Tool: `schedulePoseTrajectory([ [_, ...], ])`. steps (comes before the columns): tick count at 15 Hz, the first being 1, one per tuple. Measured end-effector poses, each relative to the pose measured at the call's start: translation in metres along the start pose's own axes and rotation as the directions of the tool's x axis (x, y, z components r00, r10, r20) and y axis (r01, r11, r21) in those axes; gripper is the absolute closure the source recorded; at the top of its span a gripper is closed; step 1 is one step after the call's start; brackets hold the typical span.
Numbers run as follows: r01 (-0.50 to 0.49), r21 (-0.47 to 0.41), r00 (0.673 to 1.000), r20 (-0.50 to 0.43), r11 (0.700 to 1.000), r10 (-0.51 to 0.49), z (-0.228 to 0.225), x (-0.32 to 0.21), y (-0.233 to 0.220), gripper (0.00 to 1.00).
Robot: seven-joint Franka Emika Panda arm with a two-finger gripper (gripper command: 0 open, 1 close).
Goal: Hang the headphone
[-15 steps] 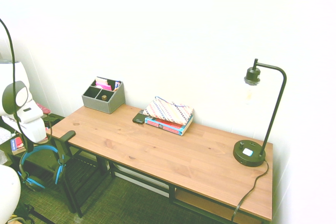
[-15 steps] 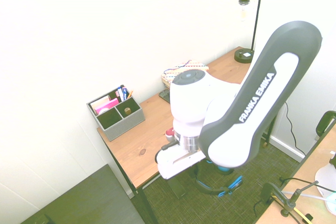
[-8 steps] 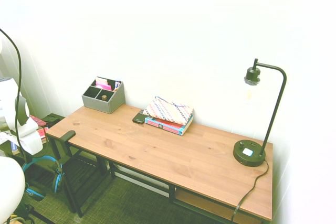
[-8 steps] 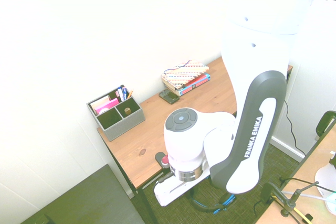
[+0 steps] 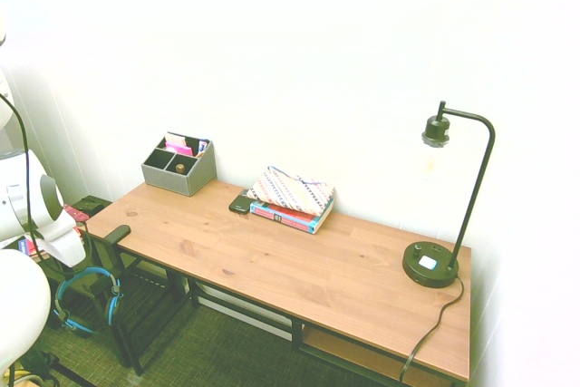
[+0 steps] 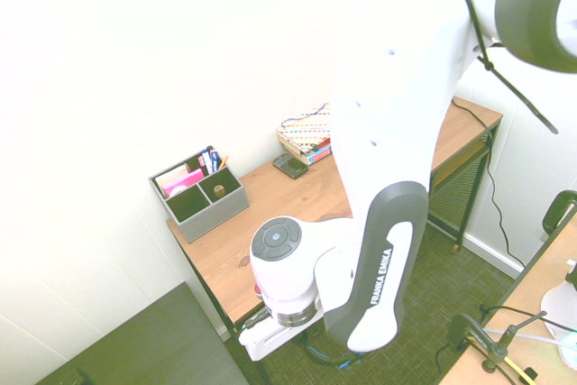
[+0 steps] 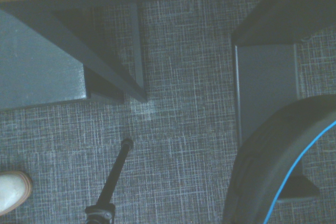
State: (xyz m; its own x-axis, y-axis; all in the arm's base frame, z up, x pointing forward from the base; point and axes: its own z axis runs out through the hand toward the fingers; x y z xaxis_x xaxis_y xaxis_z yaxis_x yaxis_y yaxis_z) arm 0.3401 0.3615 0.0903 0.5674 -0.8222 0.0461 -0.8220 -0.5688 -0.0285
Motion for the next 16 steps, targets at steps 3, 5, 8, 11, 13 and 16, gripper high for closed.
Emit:
schedulePoseTrajectory([
  [3, -0.013, -0.027, 1.000, -0.005, 1.000, 0.013, 0.008, 0.006, -0.007, 0.00],
  [5, -0.020, -0.031, 1.000, -0.004, 0.999, 0.020, 0.009, 0.010, -0.009, 0.00],
  [8, -0.025, -0.043, 1.000, 0.003, 0.999, 0.025, 0.008, 0.012, -0.011, 0.00],
  [11, -0.036, -0.048, 0.999, 0.023, 0.998, 0.037, 0.004, 0.010, -0.015, 0.00],
  [13, -0.039, -0.039, 0.998, 0.052, 0.998, 0.041, -0.006, 0.010, -0.020, 0.00],
  [16, 0.044, -0.053, 0.994, 0.103, 0.998, -0.038, -0.050, 0.016, -0.023, 0.00],
])
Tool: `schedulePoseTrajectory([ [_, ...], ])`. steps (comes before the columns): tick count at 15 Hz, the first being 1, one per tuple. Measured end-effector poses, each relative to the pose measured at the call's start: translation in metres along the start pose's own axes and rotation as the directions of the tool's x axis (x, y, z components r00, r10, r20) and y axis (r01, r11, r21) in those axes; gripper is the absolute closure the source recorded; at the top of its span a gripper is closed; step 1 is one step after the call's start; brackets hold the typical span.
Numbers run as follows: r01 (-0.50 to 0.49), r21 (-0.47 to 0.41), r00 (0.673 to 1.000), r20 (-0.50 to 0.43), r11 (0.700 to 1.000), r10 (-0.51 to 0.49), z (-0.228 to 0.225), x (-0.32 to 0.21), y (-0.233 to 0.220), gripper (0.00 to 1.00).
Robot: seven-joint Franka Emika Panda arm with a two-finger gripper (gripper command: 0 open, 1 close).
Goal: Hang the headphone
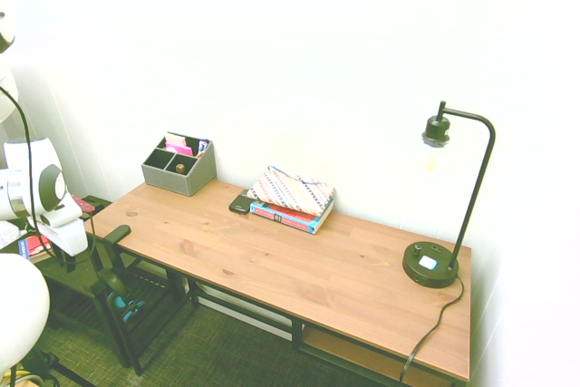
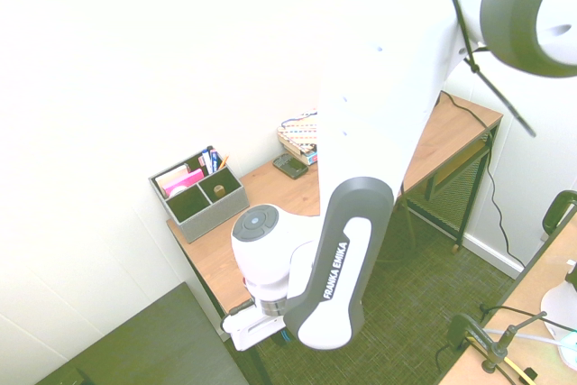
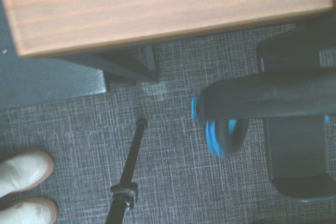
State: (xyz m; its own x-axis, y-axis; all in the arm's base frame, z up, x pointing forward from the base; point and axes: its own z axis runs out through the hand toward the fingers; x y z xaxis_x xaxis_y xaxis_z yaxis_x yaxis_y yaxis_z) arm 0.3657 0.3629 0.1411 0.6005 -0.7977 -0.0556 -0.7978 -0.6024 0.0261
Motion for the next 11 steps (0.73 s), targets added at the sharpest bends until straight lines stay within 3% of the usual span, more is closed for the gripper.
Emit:
schedulePoseTrajectory([
  [4, 0.204, 0.014, 0.978, -0.040, 0.979, -0.204, -0.101, 0.065, 0.010, 0.00],
  [8, 0.238, 0.029, 0.968, -0.082, 0.971, -0.235, -0.223, 0.171, 0.043, 0.00],
  [11, 0.200, 0.021, 0.976, -0.089, 0.980, -0.197, -0.309, 0.235, 0.109, 0.00],
])
